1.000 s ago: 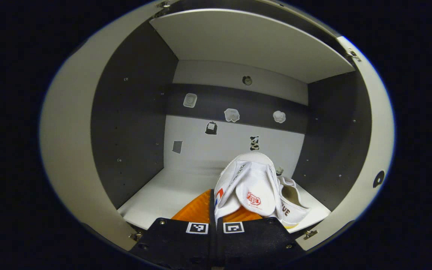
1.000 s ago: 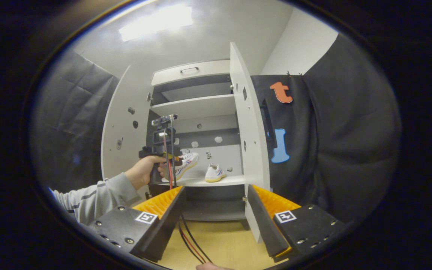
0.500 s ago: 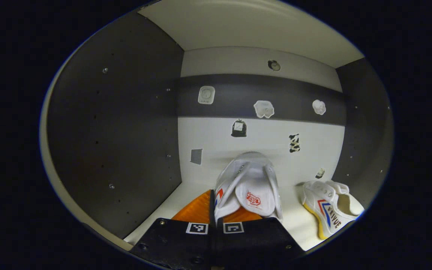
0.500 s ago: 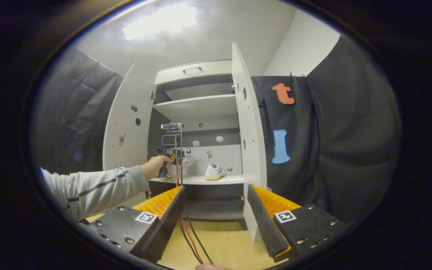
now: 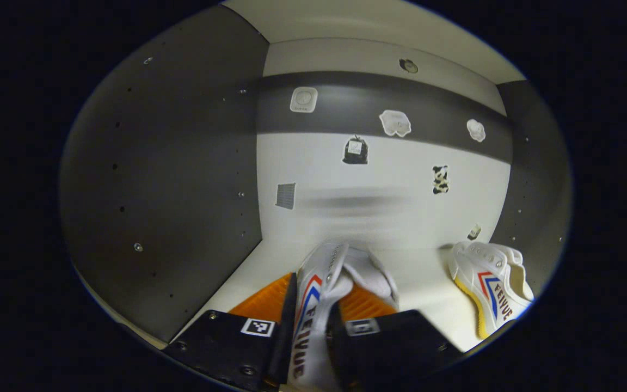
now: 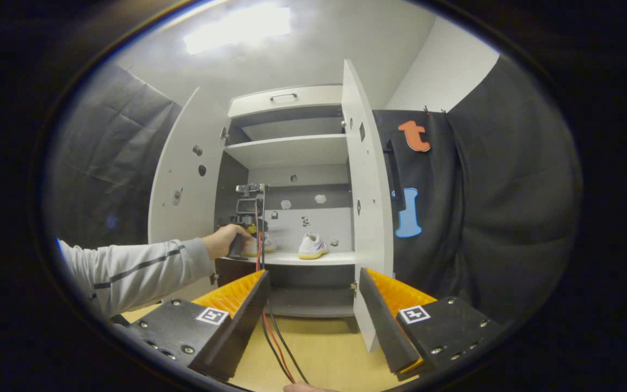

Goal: Grab one shoe with the right hand and put it into the shoe cabinet, grab the other shoe with the left hand and put it into the shoe cabinet; then close the right door with the right hand and the left door with the left hand.

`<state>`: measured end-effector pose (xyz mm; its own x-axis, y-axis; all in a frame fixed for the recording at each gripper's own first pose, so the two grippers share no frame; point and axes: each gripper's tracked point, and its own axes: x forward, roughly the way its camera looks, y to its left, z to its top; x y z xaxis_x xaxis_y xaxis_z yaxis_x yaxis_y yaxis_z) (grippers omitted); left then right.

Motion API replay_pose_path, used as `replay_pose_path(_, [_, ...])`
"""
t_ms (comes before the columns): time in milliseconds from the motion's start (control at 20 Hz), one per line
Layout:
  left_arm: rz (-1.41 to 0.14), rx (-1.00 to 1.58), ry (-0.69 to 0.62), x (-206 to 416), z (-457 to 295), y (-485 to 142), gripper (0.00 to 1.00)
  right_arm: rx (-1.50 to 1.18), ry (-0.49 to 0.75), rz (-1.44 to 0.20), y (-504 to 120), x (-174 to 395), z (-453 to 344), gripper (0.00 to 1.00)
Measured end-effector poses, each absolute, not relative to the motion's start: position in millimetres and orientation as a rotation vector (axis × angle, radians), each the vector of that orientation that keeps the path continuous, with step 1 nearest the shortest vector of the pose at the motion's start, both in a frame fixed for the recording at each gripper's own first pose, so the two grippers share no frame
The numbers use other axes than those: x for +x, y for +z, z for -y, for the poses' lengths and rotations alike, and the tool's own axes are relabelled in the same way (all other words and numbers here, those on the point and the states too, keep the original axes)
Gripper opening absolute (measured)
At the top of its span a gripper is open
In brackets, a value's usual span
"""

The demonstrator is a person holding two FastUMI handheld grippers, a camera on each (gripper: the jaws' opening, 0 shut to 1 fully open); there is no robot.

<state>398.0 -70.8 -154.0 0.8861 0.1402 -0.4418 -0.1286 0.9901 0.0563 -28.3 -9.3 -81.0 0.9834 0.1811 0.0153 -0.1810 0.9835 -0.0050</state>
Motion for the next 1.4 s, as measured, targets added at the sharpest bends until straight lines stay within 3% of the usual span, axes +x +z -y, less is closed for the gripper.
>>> replay_pose_path(50, [-0.478, 0.023, 0.159, 395.7, 68.9, -157.2, 0.49, -0.014, 0.178, 0.018, -79.7, -30.4, 8.2, 0.98])
replay_pose_path(200, [-0.518, 0.032, 0.174, 379.8, 61.9, -155.9, 0.52, -0.03, 0.161, 0.027, -74.1, -35.4, 8.6, 0.98])
replay_pose_path(300, [-0.503, 0.053, 0.141, 377.3, 64.8, -145.4, 0.6, -0.029, 0.15, 0.033, -70.3, -38.8, 9.2, 0.98])
replay_pose_path(450, [-0.503, 0.092, 0.117, 366.2, 66.4, -133.7, 0.91, -0.036, 0.132, 0.04, -65.1, -43.1, 11.6, 0.98])
replay_pose_path(500, [-0.485, 0.086, 0.101, 364.0, 68.3, -127.0, 0.96, -0.038, 0.126, 0.044, -62.9, -44.2, 13.0, 0.98])
replay_pose_path(850, [-0.334, 0.083, 0.009, 301.0, 85.9, -49.0, 0.98, -0.07, 0.087, 0.052, -47.5, -43.1, 24.5, 0.98])
replay_pose_path(1100, [-0.228, 0.106, 0.001, 199.3, 83.0, 0.0, 0.98, -0.107, 0.004, 0.082, -22.6, -34.2, 58.0, 0.98])
replay_pose_path(1400, [-0.119, 0.033, -0.07, 90.0, 83.4, 13.3, 0.98, -0.126, -0.066, 0.059, 9.0, -13.5, 108.9, 0.98])
